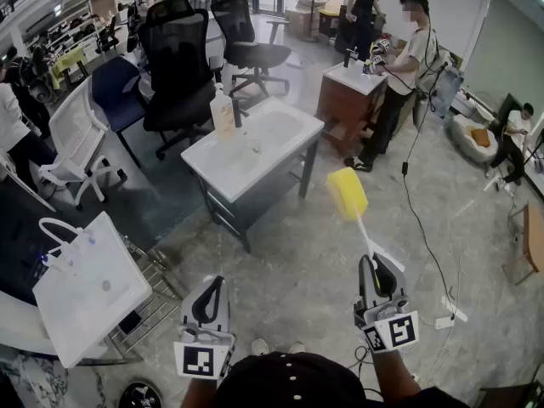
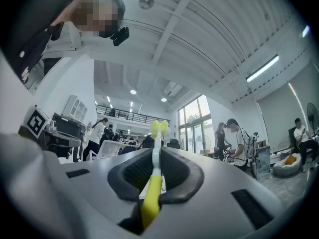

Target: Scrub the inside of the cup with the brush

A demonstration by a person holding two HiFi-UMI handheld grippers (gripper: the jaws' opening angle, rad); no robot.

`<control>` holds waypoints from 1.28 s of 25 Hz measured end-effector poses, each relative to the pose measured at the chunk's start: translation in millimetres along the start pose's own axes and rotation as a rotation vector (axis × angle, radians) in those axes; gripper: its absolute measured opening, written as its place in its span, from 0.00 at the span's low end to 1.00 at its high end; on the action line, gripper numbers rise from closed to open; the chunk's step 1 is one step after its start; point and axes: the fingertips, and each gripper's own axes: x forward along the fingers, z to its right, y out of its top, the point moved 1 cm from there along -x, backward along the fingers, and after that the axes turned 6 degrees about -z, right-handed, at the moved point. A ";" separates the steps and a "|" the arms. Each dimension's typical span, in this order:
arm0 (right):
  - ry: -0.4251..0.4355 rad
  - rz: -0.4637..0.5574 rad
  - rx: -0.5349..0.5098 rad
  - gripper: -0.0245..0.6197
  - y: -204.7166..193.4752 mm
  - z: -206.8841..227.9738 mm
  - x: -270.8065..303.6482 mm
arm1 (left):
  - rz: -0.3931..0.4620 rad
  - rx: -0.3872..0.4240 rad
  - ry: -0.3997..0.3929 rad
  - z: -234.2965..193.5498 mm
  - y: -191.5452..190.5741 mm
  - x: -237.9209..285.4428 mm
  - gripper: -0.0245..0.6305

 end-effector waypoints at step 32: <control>-0.035 0.004 0.001 0.12 -13.3 -57.7 30.0 | -0.027 -0.024 -0.042 -71.5 -29.9 -3.3 0.08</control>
